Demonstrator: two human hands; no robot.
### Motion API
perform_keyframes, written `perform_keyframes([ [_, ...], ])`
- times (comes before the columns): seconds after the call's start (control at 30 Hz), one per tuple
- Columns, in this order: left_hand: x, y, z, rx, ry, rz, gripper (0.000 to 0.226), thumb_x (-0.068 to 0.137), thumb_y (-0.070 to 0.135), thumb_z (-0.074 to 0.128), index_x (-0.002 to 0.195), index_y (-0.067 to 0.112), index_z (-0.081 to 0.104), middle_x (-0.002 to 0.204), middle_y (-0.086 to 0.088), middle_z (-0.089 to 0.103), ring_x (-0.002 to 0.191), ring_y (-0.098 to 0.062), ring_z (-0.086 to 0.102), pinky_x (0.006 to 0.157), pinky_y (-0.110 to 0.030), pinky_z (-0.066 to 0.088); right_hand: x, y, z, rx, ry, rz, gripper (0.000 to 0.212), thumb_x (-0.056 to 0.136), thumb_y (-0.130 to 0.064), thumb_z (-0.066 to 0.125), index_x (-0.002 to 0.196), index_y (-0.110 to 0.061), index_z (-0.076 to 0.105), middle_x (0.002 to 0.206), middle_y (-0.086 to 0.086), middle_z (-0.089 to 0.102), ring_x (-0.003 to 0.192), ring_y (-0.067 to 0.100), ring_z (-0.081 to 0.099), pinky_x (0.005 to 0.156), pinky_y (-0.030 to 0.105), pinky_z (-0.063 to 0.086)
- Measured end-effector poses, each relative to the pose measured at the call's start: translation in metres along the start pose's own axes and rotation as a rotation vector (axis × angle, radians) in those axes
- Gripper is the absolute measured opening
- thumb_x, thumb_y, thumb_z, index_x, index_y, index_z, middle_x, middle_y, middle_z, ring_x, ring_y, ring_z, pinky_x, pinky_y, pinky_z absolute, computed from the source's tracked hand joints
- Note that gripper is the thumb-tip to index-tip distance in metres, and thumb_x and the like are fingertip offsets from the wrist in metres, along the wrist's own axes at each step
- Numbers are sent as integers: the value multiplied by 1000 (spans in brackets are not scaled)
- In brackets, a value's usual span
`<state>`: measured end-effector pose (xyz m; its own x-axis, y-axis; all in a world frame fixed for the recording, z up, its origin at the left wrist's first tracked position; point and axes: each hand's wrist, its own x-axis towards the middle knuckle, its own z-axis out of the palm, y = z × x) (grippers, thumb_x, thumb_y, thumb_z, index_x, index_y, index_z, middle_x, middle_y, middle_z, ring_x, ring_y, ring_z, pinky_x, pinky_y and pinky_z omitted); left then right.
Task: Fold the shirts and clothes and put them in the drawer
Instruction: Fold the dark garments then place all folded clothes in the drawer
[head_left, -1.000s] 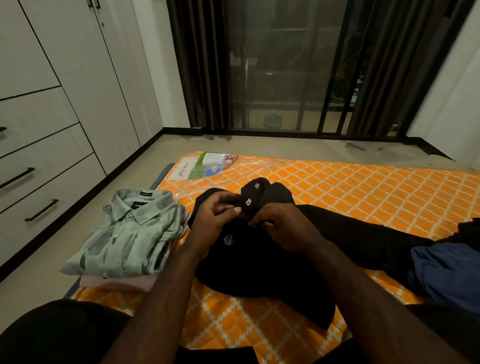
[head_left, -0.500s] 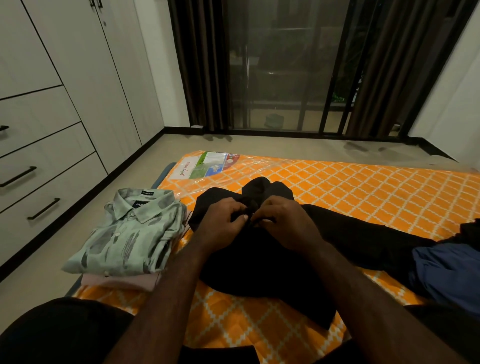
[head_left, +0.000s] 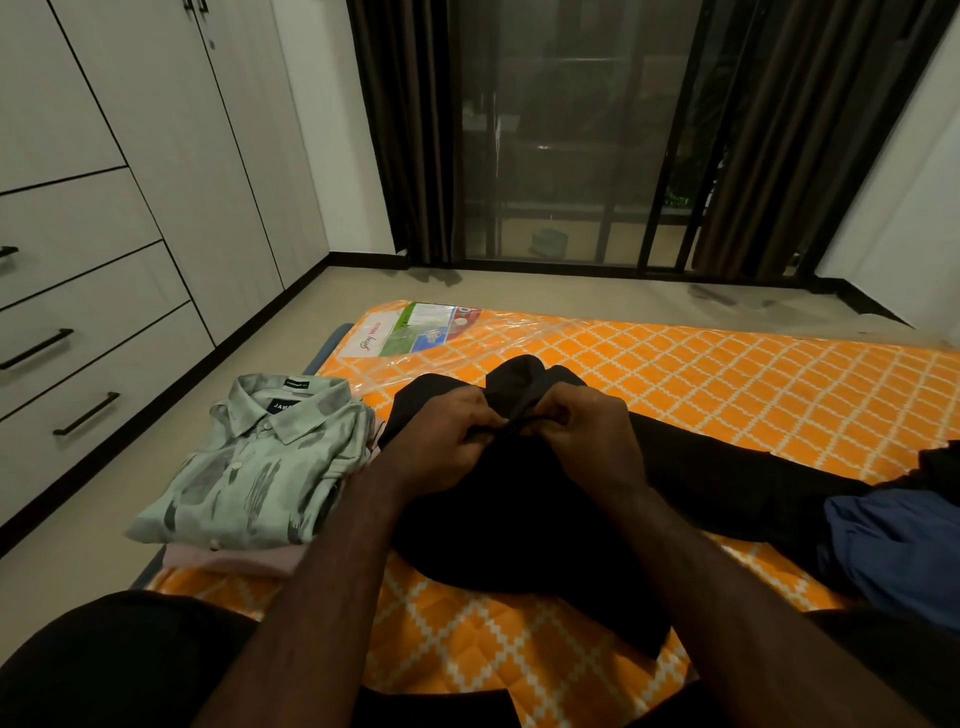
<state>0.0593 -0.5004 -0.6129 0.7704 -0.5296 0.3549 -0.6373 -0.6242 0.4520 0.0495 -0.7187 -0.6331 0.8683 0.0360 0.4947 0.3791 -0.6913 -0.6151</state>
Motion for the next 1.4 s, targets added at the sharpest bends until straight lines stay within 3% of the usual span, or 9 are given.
perform_keyframes([
  [0.1,-2,-4,3,-32,6,-66,25,90,15,63,111,14,76,89,13,55,83,0,53,71,-11,35,-1,2,3,-59,-81,0,17,81,-21,83,85,-29,69,85,-13,65,78,4,62,68,35,58],
  [0.27,-16,-16,6,-139,163,-307,31,83,37,48,84,23,76,70,9,65,65,-3,59,60,-27,42,-11,15,11,-224,-328,8,27,86,-21,74,112,-30,72,107,-7,68,98,15,65,80,39,58],
  [0.43,-19,-19,16,-54,19,-443,48,79,79,59,91,37,79,78,21,73,72,6,66,65,-24,56,-11,10,14,-180,-342,18,30,86,-20,76,112,-33,70,105,-12,71,95,8,66,77,34,58],
  [0.6,-10,-24,23,6,57,-357,20,92,44,70,93,28,80,82,16,70,75,-2,64,67,-26,49,-10,13,7,-144,-368,33,25,82,-14,82,102,-27,74,99,-10,71,90,5,65,79,34,59],
  [0.7,-9,-25,32,33,86,-310,14,98,32,62,91,20,66,89,7,56,81,-11,54,72,-37,48,-8,12,7,-138,-334,-29,24,84,-11,79,103,-24,74,102,-6,70,93,11,64,81,37,57],
  [0.87,-13,-23,43,-11,-20,-303,7,101,17,51,106,21,49,90,-2,64,78,-21,60,72,-50,52,-9,12,6,-140,-301,-117,30,81,-4,78,102,-24,74,101,-6,69,93,10,64,80,37,57],
  [1.0,-12,-16,46,-82,17,-229,24,103,23,50,126,25,58,111,2,70,96,-13,65,81,-37,54,-9,12,6,-130,-298,-187,29,79,4,74,91,-22,74,101,-7,68,91,8,63,77,36,58],
  [1.2,-14,-13,44,-64,160,-154,18,96,33,62,103,21,73,92,8,70,82,-6,62,72,-31,52,-13,11,13,-141,-254,-238,21,81,-1,79,90,-20,76,104,-5,57,88,9,58,70,33,55],
  [1.4,-13,-11,44,-64,209,-178,20,92,35,65,101,22,77,91,9,72,81,-3,63,73,-28,54,-15,7,15,-149,-281,-287,22,81,-4,82,95,-21,78,106,-5,55,85,7,55,66,29,54],
])
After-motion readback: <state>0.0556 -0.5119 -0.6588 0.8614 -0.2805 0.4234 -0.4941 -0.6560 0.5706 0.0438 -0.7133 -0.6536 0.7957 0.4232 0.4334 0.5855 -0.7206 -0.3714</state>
